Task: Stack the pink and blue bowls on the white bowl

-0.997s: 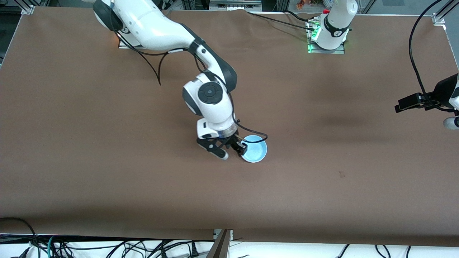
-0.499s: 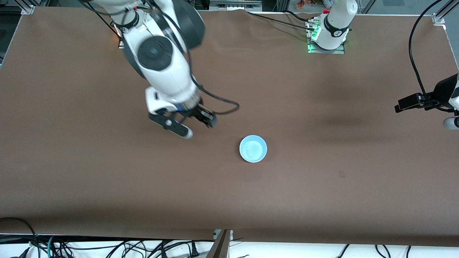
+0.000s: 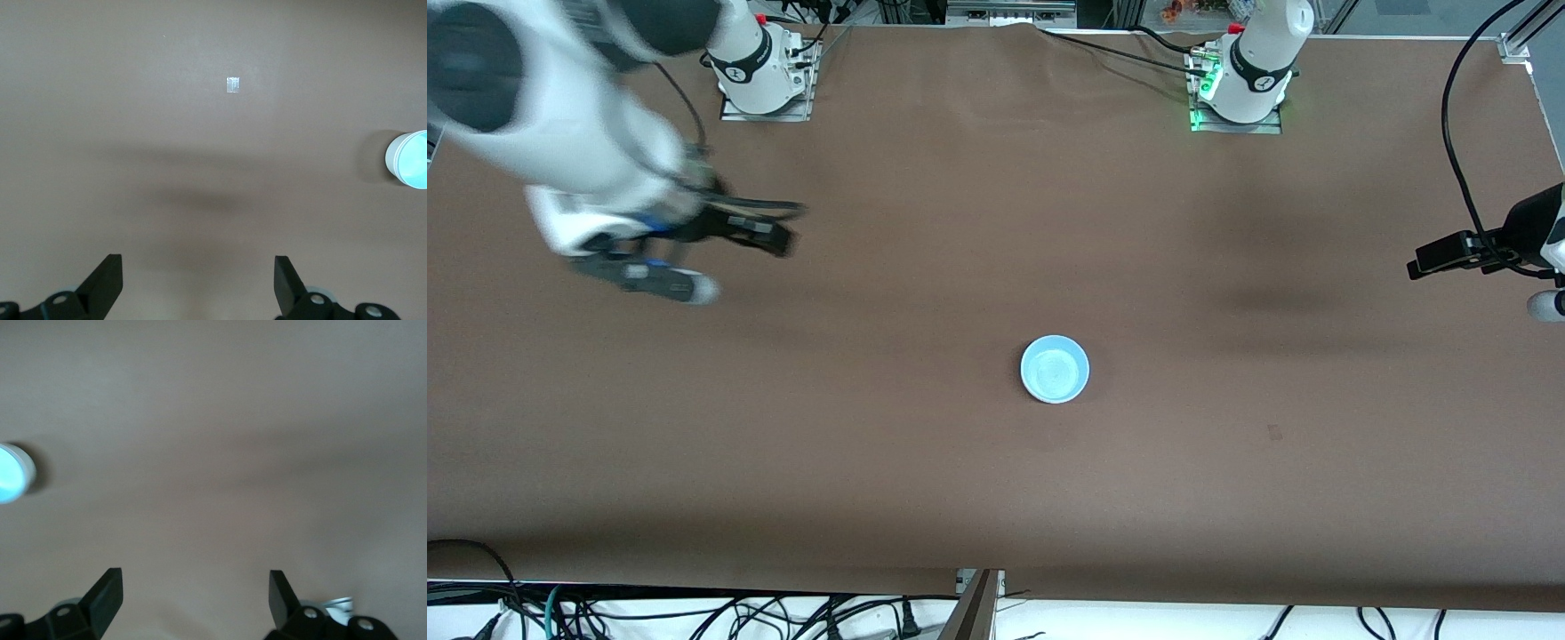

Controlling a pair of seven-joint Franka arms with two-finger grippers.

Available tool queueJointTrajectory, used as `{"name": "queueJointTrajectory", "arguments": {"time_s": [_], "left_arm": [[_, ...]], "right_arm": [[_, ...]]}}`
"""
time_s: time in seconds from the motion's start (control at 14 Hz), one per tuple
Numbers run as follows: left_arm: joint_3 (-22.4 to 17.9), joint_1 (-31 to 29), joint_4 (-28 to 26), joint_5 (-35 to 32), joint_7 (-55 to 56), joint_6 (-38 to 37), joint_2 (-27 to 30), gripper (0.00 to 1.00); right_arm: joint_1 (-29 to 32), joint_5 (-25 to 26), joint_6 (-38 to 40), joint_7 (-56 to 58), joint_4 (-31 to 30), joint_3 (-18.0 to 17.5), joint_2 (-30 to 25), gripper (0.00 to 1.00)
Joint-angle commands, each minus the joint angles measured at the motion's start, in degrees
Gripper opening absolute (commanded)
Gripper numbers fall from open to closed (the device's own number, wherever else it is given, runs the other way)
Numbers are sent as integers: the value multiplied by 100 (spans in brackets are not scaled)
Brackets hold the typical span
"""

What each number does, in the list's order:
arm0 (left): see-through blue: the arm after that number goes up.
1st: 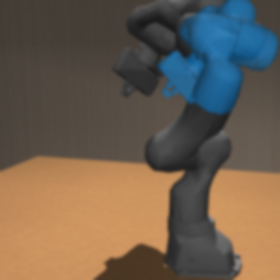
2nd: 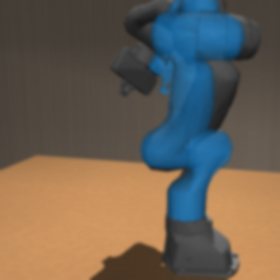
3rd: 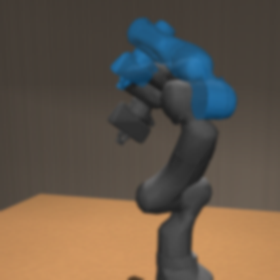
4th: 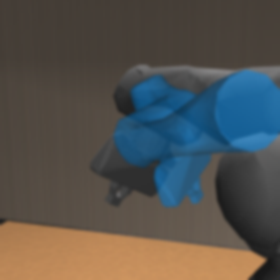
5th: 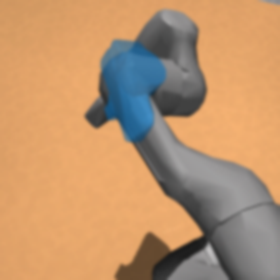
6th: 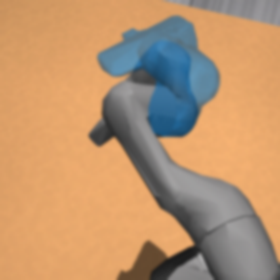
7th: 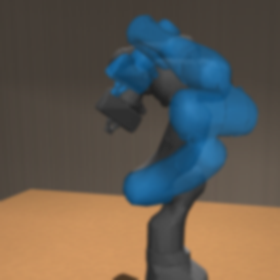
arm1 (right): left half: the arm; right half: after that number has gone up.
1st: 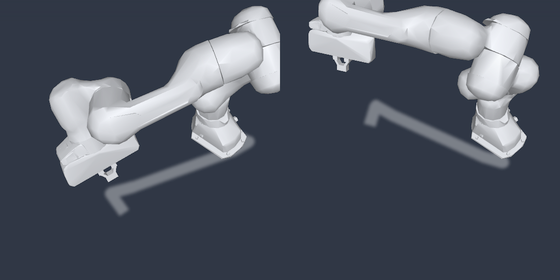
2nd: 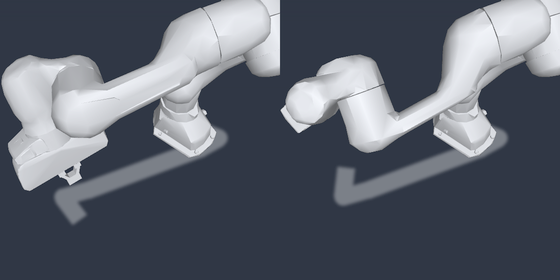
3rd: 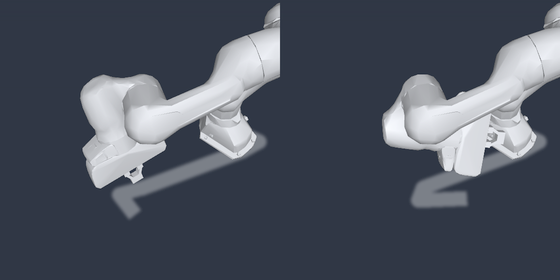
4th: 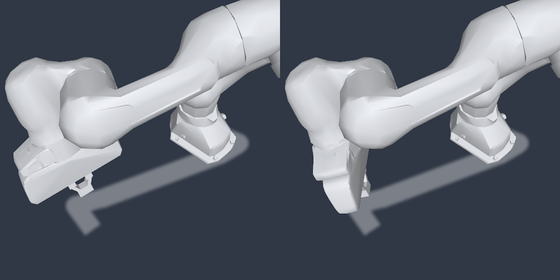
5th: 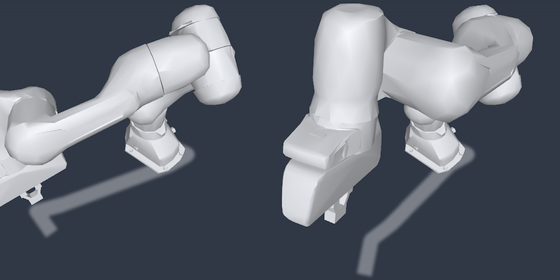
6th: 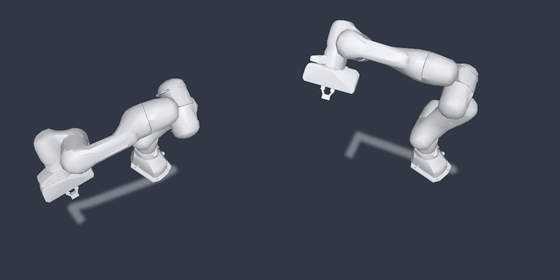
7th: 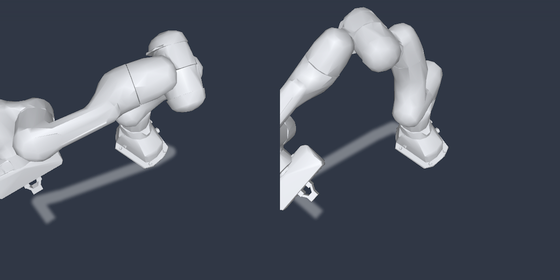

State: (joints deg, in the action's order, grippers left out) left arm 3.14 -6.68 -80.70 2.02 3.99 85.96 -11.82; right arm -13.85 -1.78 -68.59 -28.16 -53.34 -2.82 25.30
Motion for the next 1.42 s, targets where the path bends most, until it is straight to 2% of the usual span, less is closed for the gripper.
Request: {"name": "queueJointTrajectory", "arguments": {"time_s": [0.0,0.21,0.36,0.5,0.71,0.78,0.93,1.14,1.35], "left_arm": [[-7,44,89,-141,-127,-79,-22,100],[2,53,89,-141,-127,-79,-31,100],[2,44,89,-141,-127,-79,-31,100],[2,35,89,-132,-127,-79,-31,100],[2,44,89,-132,-127,-79,-31,100],[2,35,89,-132,-127,-79,-31,100],[2,26,89,-132,-127,-79,-31,100],[2,26,98,-123,-127,-79,-31,100],[2,9,89,-123,-127,-79,-31,100]], "right_arm": [[907,-218,241,1301,-256,-69,-279,97],[1059,-227,136,1383,-614,368,-490,95],[1059,-297,-196,1392,-1306,641,-919,91],[1059,-306,-1081,1462,-2691,783,-1690,89],[1051,-280,-2821,1515,-5232,775,-3201,89],[1042,-193,-2939,1524,-5666,740,-3563,89],[1042,-87,-2993,1515,-6116,678,-3952,90],[1042,107,-3020,1515,-6337,512,-4129,93],[1042,458,-3055,1515,-6785,274,-4532,98]]}}
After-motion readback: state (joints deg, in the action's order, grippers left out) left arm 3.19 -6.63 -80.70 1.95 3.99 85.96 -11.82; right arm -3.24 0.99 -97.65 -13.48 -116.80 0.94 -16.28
